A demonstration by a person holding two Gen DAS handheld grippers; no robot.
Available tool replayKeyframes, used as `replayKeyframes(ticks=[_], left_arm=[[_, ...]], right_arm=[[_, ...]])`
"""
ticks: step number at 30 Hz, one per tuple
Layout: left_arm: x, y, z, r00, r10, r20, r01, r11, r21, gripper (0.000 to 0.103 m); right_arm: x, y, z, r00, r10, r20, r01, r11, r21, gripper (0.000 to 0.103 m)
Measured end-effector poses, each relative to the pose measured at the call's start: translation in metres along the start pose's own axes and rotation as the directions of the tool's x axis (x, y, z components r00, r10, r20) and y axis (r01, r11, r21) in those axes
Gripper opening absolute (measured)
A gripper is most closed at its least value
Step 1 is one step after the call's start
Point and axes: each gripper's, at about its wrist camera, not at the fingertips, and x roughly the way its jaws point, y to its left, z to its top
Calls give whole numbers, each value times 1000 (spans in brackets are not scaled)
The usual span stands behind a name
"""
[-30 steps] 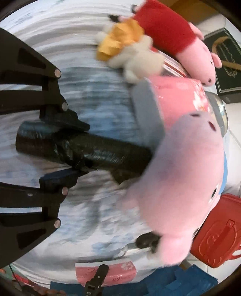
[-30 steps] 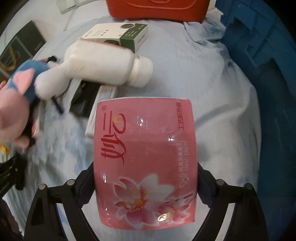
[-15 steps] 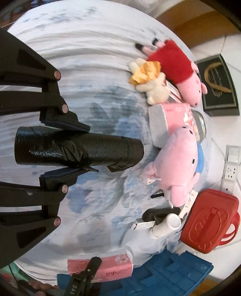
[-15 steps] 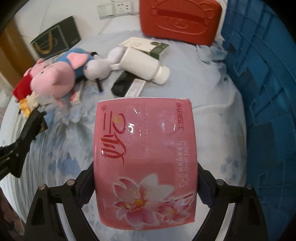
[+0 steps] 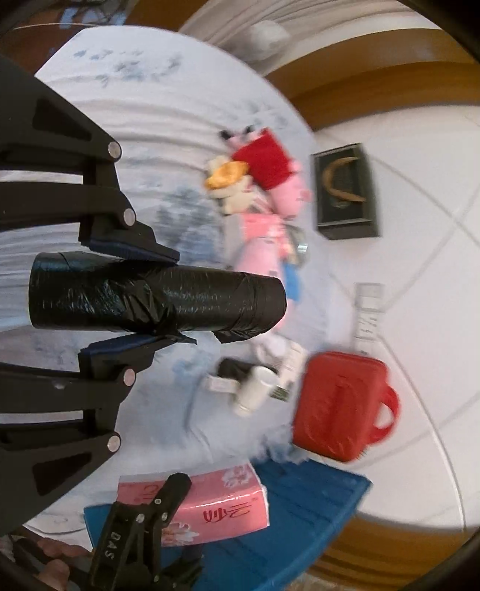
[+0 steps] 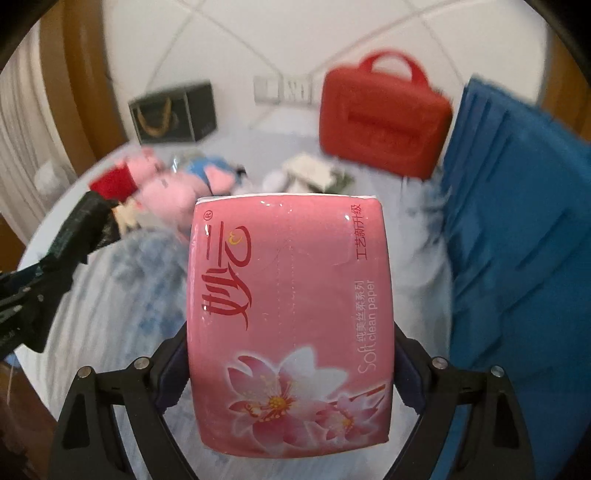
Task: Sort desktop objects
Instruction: 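Carry the black bag and tissue pack into the blue crate and open both grippers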
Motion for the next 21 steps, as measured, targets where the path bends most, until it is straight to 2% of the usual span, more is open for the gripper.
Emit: replayKeyframes(ticks=[4,11,16,21], left_arm=[[-38,-3,9,994,-11,105,8,1000,28,35],[-84,-25,18,969,-139,204,121,988,99,35],[-112,-62,29,944,-226,239,194,969,150,35],[-144,-126,44,903,-318,288,260,940,223,35]], right_arm=[[-57,10,8,993,-7,121,5,1000,12,91],[-134,11,17,964,-90,248,78,995,59,91],[-182,-17,13,937,-169,305,140,983,115,91],[-226,-72,4,898,-250,363,192,963,189,91]])
